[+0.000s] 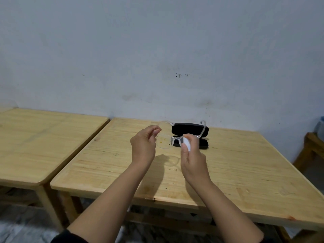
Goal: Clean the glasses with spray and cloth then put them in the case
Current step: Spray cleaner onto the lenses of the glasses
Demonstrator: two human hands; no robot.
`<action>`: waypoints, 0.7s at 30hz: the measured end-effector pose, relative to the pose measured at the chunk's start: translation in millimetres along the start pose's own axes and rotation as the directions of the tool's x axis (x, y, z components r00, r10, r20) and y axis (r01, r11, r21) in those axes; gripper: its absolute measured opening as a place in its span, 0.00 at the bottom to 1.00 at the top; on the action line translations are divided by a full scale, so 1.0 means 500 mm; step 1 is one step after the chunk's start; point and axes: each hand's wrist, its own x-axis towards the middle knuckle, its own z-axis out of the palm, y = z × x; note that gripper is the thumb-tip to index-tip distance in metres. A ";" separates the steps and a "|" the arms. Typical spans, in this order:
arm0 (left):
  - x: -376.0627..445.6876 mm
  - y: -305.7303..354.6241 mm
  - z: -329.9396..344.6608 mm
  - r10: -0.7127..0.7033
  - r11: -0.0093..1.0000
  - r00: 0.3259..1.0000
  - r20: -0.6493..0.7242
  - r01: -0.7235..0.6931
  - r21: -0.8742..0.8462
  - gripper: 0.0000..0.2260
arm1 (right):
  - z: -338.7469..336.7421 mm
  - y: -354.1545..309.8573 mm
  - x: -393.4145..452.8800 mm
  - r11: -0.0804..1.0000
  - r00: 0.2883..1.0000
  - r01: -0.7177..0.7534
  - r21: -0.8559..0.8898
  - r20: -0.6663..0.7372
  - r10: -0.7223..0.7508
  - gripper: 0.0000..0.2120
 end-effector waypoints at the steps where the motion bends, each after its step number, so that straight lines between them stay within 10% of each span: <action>1: 0.005 0.000 -0.005 -0.005 1.000 1.000 -0.016 0.005 -0.011 0.06 | -0.008 0.002 -0.005 0.993 0.998 -0.061 0.103 -0.023 0.064 0.10; 6: 0.023 0.014 -0.022 -0.048 0.994 0.995 -0.085 0.039 -0.104 0.07 | -0.039 0.014 -0.005 0.622 0.879 -0.421 0.661 0.126 0.461 0.06; 21: 0.014 0.059 0.008 -0.063 0.978 0.994 -0.086 0.044 -0.204 0.08 | -0.011 -0.001 0.016 0.371 0.825 -0.496 0.785 0.293 0.483 0.05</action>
